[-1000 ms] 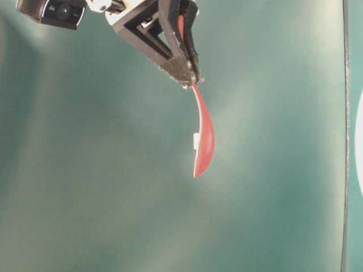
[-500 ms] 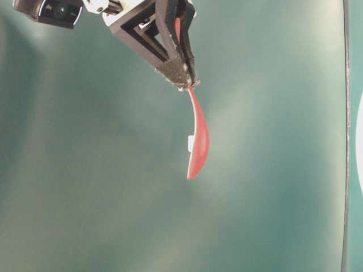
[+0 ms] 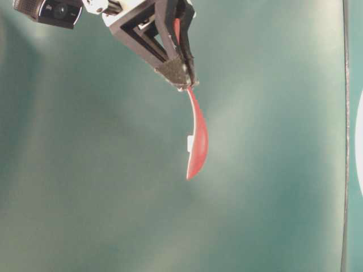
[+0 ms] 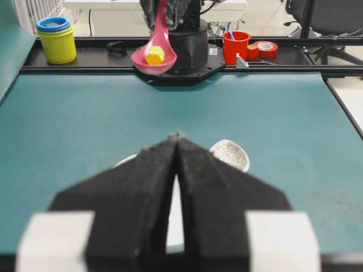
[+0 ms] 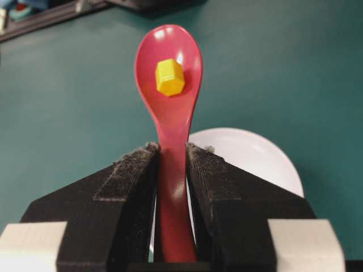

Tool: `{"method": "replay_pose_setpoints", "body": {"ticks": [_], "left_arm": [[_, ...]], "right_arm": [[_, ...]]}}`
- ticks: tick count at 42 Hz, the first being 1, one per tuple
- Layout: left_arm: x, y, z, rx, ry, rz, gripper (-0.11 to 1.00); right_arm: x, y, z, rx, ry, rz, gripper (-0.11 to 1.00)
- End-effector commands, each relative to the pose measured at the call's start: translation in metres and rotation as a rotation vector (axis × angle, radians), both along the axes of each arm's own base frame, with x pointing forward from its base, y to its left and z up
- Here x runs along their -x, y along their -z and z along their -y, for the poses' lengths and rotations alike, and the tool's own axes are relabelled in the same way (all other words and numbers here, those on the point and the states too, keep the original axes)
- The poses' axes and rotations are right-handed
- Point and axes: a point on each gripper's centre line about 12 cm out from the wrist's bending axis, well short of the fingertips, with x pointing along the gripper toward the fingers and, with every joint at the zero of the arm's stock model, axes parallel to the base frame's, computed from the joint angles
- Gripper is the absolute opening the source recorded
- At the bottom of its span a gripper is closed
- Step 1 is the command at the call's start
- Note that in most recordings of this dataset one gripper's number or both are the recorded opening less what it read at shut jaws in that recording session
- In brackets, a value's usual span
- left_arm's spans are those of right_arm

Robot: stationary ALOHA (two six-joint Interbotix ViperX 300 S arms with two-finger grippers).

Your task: Scoop the yellow hexagonal prism block from the bowl with a spoon using the right arm.

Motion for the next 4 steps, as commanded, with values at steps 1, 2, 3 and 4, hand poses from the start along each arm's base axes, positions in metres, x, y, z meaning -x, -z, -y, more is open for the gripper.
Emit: {"method": "replay_pose_setpoints", "body": {"ticks": [1, 2, 3, 4], "left_arm": [[-0.0022, -0.0092, 0.0001, 0.002, 0.001, 0.02, 0.0], [-0.0022, -0.0092, -0.0002, 0.002, -0.001, 0.02, 0.0], [-0.0022, -0.0092, -0.0002, 0.002, -0.001, 0.02, 0.0], [-0.0022, -0.0092, 0.0001, 0.003, 0.001, 0.02, 0.0]], "right_arm": [[0.0002, -0.0139, -0.0006, 0.003, -0.003, 0.035, 0.23], [0.0004, -0.0131, -0.0007, 0.003, -0.003, 0.032, 0.23], [0.0001, -0.0126, -0.0006, 0.003, -0.003, 0.031, 0.23], [0.0001, -0.0126, -0.0006, 0.003, -0.003, 0.031, 0.23]]}}
